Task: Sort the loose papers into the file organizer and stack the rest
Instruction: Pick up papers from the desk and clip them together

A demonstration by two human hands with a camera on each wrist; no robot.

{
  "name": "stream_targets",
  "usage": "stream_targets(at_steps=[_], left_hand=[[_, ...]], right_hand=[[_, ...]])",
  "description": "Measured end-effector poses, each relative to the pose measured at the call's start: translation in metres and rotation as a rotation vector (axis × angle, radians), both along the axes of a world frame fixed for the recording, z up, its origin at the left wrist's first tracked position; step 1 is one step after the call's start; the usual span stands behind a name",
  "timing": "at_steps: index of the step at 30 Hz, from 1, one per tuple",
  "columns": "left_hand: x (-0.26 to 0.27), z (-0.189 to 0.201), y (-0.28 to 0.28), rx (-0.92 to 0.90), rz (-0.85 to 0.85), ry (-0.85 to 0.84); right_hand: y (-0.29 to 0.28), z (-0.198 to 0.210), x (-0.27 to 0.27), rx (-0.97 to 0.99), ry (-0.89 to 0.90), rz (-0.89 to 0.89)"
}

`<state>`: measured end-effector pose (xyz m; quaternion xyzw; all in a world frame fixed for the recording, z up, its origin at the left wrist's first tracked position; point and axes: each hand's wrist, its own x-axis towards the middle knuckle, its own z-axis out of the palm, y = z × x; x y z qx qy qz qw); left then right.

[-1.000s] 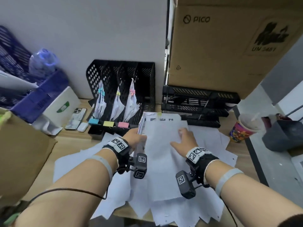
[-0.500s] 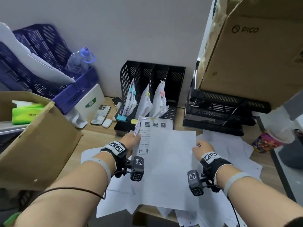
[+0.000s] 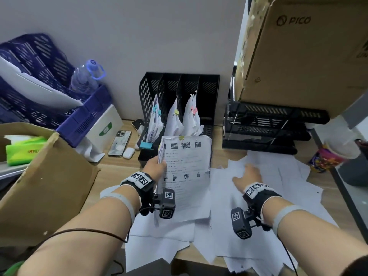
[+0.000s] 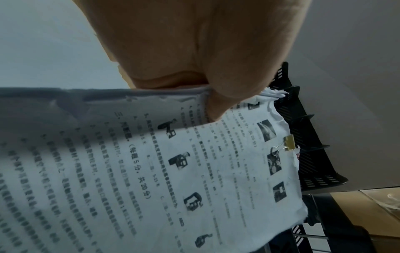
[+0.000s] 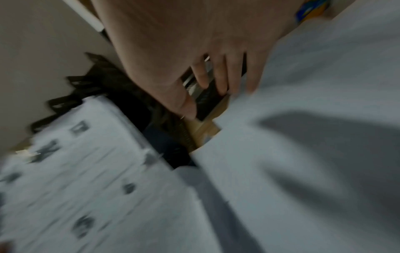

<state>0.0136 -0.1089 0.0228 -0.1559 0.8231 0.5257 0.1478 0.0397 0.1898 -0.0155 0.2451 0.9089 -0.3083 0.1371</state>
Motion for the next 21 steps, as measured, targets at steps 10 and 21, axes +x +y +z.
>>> stream_targets(at_steps=[10,21], left_hand=[[0.002,-0.001,-0.044,-0.137,-0.137,-0.206],[-0.007,0.009,-0.060,-0.057,-0.169,-0.221]], right_hand=[[-0.107,0.025,-0.014,-0.195,0.022,0.348],[-0.148,0.037,-0.018,-0.094,0.023,0.355]])
